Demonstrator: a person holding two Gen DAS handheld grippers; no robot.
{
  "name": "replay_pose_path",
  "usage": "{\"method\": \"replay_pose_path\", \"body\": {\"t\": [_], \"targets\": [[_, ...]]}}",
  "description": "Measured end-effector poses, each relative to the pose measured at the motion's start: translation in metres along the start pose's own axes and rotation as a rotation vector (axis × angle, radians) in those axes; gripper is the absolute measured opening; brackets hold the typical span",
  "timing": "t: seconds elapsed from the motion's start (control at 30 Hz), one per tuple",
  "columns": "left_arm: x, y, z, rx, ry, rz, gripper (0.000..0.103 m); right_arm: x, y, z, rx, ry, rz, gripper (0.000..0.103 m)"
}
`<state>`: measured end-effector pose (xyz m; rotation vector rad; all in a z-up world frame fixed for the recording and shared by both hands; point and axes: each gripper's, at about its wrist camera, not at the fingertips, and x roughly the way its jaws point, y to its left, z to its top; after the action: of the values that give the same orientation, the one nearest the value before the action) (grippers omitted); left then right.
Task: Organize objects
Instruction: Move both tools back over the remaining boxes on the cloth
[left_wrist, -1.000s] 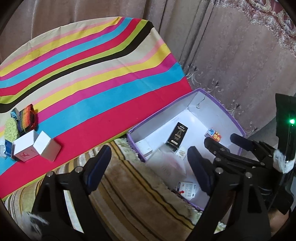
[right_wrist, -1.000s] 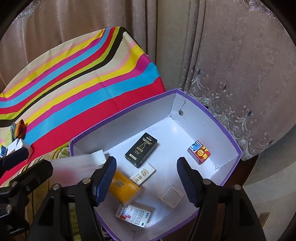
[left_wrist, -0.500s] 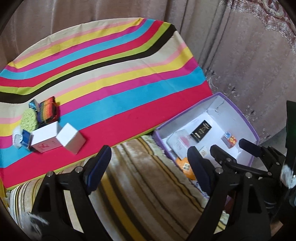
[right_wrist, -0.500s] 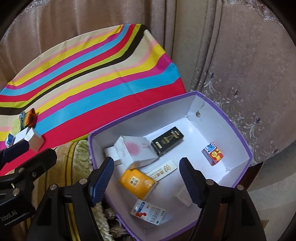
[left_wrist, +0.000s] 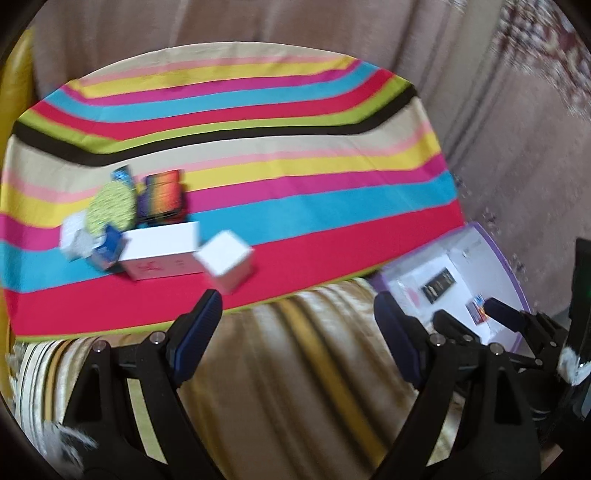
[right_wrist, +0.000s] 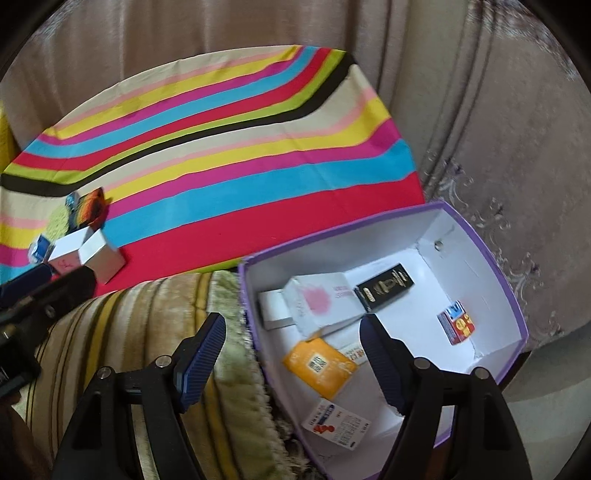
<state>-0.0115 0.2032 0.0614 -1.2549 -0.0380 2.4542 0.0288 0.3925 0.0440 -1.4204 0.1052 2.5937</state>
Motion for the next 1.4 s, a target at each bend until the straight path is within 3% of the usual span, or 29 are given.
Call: {"method": "replay_pose_path", "body": {"t": [0.27,0.7,1.03,1.4], "targets": [[-0.014,0.062,-0.007,-0.152,-0.012,0.025,0.086,0.002,0.025,0.004,-0.046,0.006,0.031,0.078],[-0.021,0.117,-0.021,-0.266,0.000,0.066,0.086,0.014,0.085,0.013,-0.174,0.013,0.117,0.080],[-0.023,0.159,-0.033,-0.392,0.013,0.039,0.086,0.038,0.139,0.023,-0.333,0.055,0.209,0.080],[-0.022,0.214,-0.032,-0.489,-0.027,0.017,0.086,0.065,0.182,0.041,-0.424,0.060,0.186,0.080]]}}
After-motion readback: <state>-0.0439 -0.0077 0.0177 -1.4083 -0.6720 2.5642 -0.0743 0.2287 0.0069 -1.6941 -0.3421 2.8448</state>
